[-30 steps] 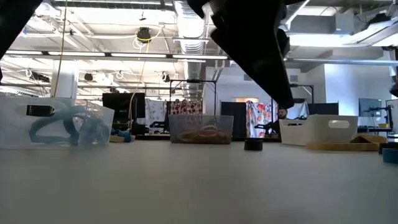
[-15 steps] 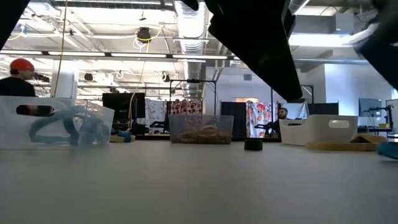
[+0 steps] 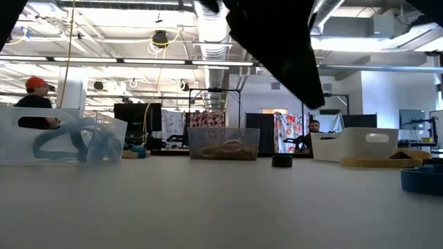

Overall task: Sort rubber bands into baskets
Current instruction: Put the blue rubber band into the transparent bin

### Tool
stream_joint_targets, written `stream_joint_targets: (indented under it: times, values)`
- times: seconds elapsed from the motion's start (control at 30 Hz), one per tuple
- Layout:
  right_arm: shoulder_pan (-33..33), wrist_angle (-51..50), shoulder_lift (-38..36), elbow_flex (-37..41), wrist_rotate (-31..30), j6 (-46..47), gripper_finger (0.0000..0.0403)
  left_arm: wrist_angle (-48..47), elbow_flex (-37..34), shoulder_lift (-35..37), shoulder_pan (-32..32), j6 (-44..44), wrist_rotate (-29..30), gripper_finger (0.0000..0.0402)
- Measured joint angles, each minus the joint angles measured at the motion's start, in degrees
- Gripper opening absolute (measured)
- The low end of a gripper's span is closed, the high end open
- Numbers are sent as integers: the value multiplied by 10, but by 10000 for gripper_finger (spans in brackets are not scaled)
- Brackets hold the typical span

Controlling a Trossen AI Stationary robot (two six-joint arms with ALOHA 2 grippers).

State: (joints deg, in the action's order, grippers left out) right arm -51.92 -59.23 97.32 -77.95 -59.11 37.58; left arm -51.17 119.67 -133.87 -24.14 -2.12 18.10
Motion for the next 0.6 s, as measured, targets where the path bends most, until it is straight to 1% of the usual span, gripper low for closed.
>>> stream_joint_targets:
  times: [0.1, 0.23, 0.3, 0.37, 0.47, 0.6]
  values:
    - [0, -11, 0, 0, 3, 12, 24, 4, -1, 16, -1, 12, 11, 169]
    - [1, -12, 0, 0, 2, 16, 24, 7, 0, 41, -1, 13, 28, 206]
    - [4, -12, 0, 0, 0, 16, 24, 4, 0, 57, 1, 13, 26, 224]
    - [10, -13, 0, 0, -2, 15, 24, 13, 0, 74, 5, 18, 10, 237]
    - [23, -15, 0, 0, -8, 10, 28, 26, 0, 88, 12, 31, 2, 244]
    - [39, -14, 0, 0, -9, -3, 26, 24, 0, 88, 26, 48, 4, 244]
